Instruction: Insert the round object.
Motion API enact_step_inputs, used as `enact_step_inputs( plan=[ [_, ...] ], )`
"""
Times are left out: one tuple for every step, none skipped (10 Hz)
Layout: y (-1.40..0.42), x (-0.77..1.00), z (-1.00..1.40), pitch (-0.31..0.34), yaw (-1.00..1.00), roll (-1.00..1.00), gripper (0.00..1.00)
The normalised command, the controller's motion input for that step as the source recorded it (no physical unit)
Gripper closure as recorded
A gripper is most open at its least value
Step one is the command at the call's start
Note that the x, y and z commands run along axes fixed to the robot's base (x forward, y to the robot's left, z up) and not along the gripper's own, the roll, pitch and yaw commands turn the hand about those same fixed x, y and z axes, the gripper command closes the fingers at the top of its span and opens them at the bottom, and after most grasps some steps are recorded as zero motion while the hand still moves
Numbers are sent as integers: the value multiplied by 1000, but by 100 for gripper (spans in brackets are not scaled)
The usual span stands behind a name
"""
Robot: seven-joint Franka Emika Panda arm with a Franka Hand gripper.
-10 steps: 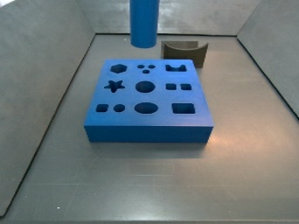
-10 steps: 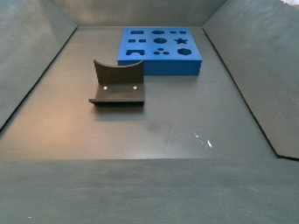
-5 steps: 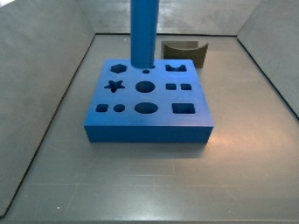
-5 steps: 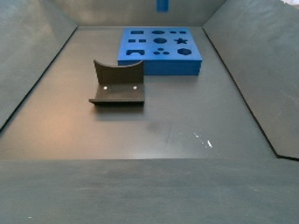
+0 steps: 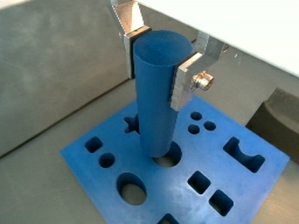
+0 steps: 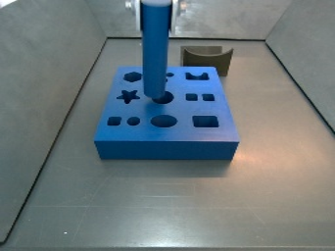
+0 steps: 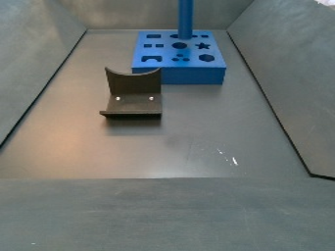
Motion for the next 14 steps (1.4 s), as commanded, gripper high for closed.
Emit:
enact_step_inputs(
  plan=[
    [206, 20, -169, 0, -17, -47, 100],
    [183, 186, -226, 19, -34, -59, 100],
    [54, 371, -263, 46, -37, -53, 100],
    [0, 397, -277, 40, -63, -60, 100],
    [0, 303, -297, 0, -63, -127, 100],
    [0, 280, -337, 0, -54, -146, 100],
    [0, 240, -414, 0, -89, -133, 100],
    [23, 126, -369, 0, -86, -90, 100],
    [0, 80, -300, 0, -86, -73, 100],
    [0, 17, -209, 0, -69, -43, 100],
    [0, 0, -186, -19, -29, -17, 100],
    [49, 0, -329, -54, -14, -3, 100],
    [54, 0, -423, -69, -43, -61, 100],
    [46, 20, -183, -4, -23, -104, 100]
  ],
)
